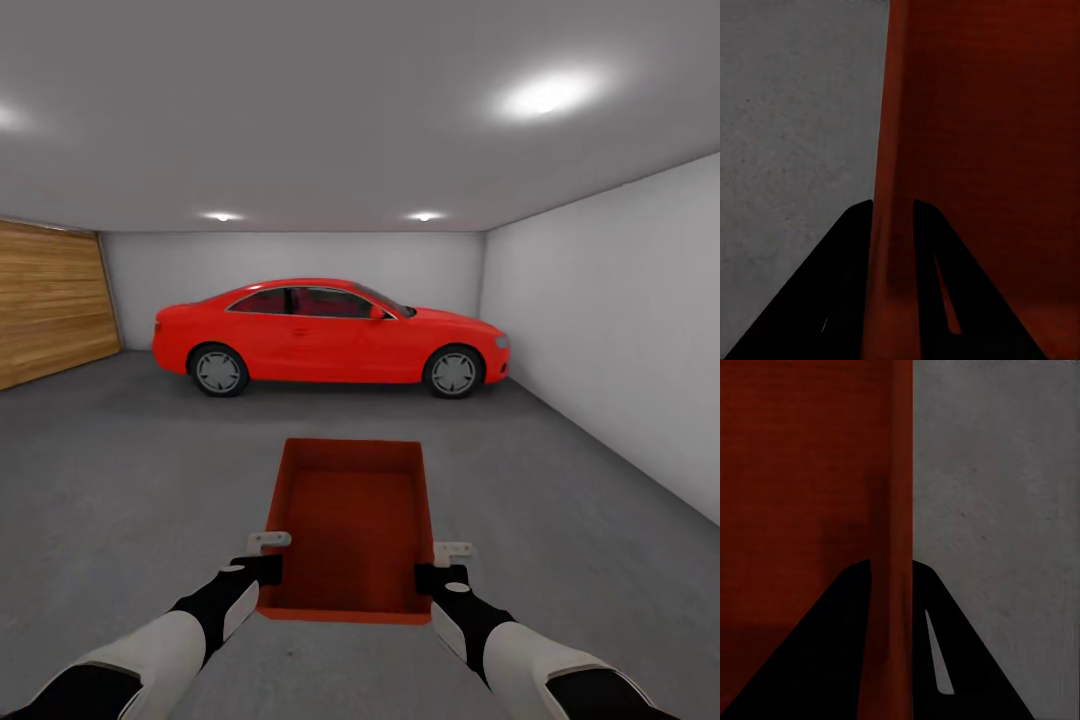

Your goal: Move the two storage containers from the living room to the garage. In the garage, place one container on the floor and stack the other container on top of it (either order is fine).

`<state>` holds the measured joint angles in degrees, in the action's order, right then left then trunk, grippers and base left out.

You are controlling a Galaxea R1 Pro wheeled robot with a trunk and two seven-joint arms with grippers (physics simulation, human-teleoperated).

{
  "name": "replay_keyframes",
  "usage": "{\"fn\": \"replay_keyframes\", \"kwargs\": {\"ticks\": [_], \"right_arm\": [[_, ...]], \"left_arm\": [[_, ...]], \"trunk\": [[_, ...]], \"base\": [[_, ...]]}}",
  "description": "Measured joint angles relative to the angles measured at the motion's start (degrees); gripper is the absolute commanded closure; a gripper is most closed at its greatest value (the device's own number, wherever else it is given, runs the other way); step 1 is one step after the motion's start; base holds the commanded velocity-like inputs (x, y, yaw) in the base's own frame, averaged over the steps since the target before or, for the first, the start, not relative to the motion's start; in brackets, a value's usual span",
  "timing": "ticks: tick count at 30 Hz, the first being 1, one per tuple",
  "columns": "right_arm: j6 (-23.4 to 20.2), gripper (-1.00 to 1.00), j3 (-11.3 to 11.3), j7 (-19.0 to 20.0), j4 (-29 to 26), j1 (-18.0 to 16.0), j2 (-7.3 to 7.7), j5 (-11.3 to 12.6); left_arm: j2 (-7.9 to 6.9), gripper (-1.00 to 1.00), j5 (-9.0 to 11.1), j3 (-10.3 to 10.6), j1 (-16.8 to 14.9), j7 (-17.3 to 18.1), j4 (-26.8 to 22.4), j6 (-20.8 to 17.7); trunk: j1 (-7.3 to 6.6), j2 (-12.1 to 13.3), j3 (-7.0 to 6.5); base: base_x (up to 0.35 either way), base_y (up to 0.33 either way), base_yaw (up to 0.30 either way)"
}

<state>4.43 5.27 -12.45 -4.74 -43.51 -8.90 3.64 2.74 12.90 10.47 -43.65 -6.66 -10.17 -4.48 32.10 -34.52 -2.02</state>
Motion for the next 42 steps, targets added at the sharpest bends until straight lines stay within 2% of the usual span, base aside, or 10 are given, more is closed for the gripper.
{"fn": "replay_keyframes", "kwargs": {"ticks": [42], "right_arm": [[0.0,1.00,0.0,0.0,0.1,0.0,0.00,0.0]], "left_arm": [[0.01,1.00,0.0,0.0,0.0,0.0,0.1,0.0]], "trunk": [[0.00,0.0,0.00]], "base": [[0.321,0.000,0.000]]}}
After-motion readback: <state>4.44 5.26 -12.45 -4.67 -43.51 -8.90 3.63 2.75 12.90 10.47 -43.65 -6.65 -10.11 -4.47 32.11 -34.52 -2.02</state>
